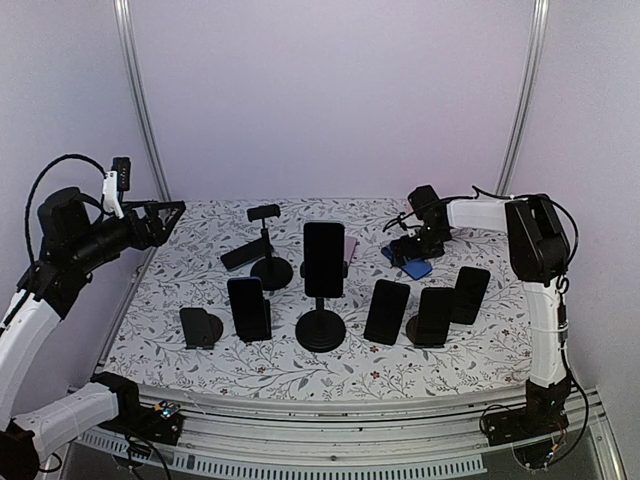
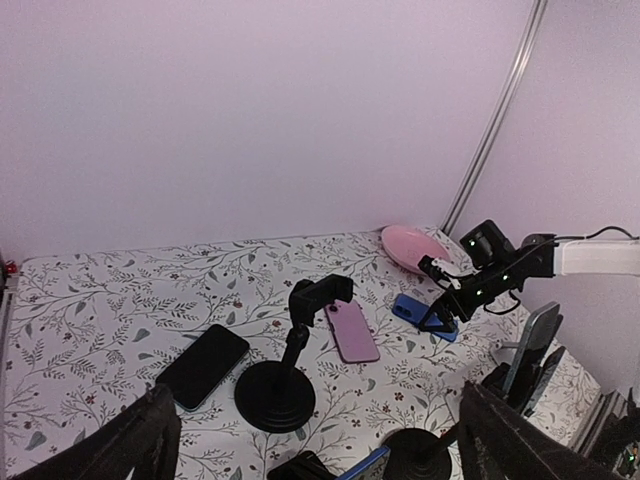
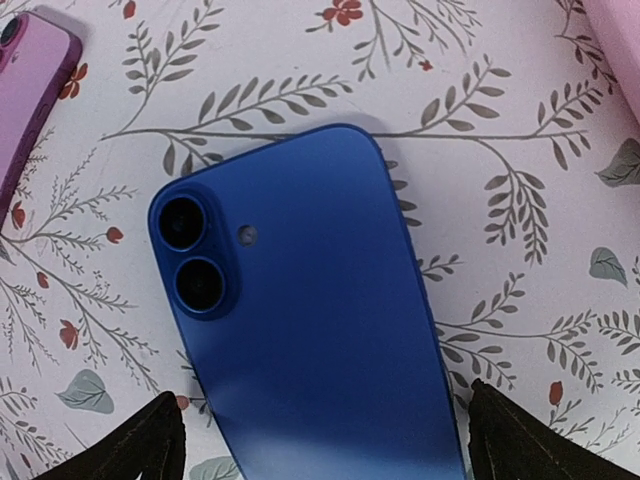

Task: Place the phone on the phone stand
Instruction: Move the phone to the center of the board.

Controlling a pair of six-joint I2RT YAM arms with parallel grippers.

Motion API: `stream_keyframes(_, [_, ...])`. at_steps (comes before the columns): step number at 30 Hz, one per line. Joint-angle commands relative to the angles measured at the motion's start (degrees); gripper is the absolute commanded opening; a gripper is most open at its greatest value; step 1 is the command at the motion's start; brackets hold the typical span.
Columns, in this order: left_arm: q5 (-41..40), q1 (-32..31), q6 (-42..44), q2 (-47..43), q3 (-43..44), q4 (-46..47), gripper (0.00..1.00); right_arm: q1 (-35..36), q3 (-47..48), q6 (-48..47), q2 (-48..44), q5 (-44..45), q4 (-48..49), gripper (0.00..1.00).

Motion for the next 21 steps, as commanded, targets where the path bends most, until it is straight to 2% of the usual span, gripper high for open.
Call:
stream_keyframes(1, [-0.55,0.80,0.62,0.17,-0.40,0.36,0.97,1.33,1.94,1.02,2.70,-1.95,-2.94,0.95])
stream_keyframes(10, [-0.14,1.22,0.63,0.82,-0.32,0.30,0.97,4.15,3.60,3.74,1.05,-3.19,-3.89,0.86])
stream_keyframes(15, [0.48,1.18,0.37,1.33,-0.31,0.32,0.97,4.17,5.31,3.87,1.22,4.01,-5.86,0.86])
stream_keyframes(21, [1.64,1.19,0.25,2.01,-0.23,0.45,0.97,4.15,6.21,1.78,2.44,5.31,-7.53,0.90])
